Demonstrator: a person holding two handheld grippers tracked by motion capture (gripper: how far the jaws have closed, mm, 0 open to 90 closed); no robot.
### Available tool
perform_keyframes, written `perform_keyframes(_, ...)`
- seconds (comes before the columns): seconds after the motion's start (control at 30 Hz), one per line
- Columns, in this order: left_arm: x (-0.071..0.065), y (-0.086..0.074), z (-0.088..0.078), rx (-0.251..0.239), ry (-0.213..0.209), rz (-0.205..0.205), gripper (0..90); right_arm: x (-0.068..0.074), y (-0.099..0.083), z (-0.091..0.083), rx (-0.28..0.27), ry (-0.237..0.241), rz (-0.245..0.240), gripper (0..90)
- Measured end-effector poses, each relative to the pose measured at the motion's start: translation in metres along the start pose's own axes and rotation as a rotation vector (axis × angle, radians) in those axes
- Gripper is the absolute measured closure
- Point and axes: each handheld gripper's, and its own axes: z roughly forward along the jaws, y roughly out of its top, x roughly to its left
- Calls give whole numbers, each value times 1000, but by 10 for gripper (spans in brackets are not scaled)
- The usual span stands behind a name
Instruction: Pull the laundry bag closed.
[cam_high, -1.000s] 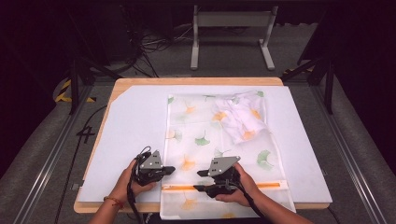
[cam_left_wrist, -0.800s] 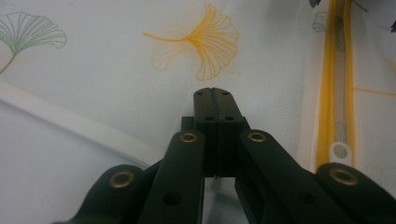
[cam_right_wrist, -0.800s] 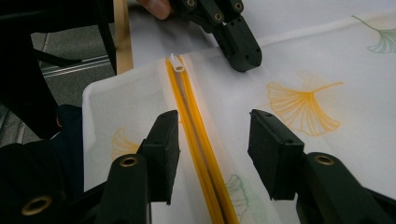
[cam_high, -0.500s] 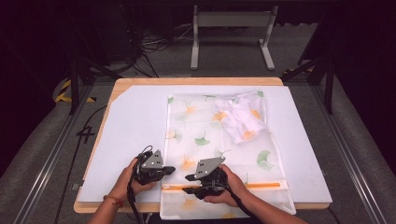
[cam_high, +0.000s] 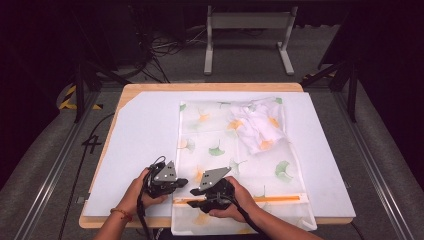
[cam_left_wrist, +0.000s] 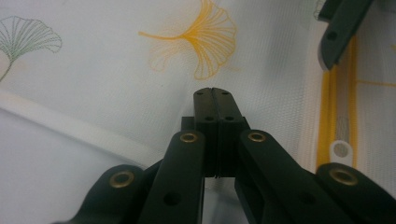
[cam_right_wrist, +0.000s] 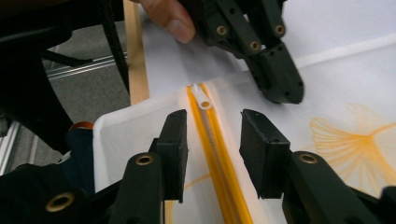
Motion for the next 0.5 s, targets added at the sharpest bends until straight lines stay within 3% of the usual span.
perform_keyframes(0.5,2,-1,0,-3,-12,-21,900,-1,9,27,65,36,57,690)
